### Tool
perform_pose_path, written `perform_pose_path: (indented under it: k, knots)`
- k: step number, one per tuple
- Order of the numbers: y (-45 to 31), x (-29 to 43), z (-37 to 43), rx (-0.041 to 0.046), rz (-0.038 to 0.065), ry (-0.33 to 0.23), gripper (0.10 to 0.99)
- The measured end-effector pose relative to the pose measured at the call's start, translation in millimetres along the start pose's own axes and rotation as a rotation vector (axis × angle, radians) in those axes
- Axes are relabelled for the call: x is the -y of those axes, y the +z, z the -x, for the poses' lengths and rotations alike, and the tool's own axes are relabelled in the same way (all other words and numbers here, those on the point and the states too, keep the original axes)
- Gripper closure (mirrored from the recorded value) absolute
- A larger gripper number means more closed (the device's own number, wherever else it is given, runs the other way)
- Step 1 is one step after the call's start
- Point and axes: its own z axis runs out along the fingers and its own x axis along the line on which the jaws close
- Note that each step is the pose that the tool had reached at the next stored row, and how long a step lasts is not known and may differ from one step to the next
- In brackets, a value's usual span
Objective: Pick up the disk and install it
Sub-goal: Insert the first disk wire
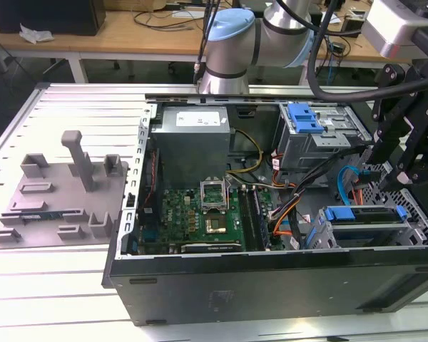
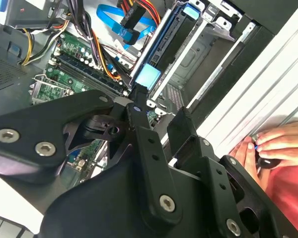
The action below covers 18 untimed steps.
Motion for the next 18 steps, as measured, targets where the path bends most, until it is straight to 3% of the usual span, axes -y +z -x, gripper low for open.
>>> perform_pose_path:
  k: [1, 3, 4, 6, 8, 10, 11, 13, 16, 18]
  knots:
    - [-11.9, 0.4, 4.0, -0.0014, 0.000, 0.000, 0.639]
    - [-18.8, 0.5, 7.8, -0.0014, 0.000, 0.000, 0.639]
    - [-21.7, 1.2, 13.2, -0.0023, 0.000, 0.000, 0.639]
    - [-20.9, 2.5, 27.3, -0.0198, 0.001, 0.000, 0.639]
    - [-20.1, 4.3, 36.2, -0.0287, 0.001, -0.001, 0.639]
    - [-19.0, 9.8, 47.2, -0.0496, 0.003, -0.001, 0.639]
    - [-18.3, 13.4, 50.2, -0.0666, 0.006, -0.001, 0.639]
    - [-17.2, 18.5, 53.1, -0.0873, 0.010, -0.001, 0.639]
    - [-14.5, 35.3, 60.4, -0.1315, 0.019, -0.002, 0.639]
    - [-13.0, 45.6, 64.4, -0.1371, 0.021, -0.002, 0.639]
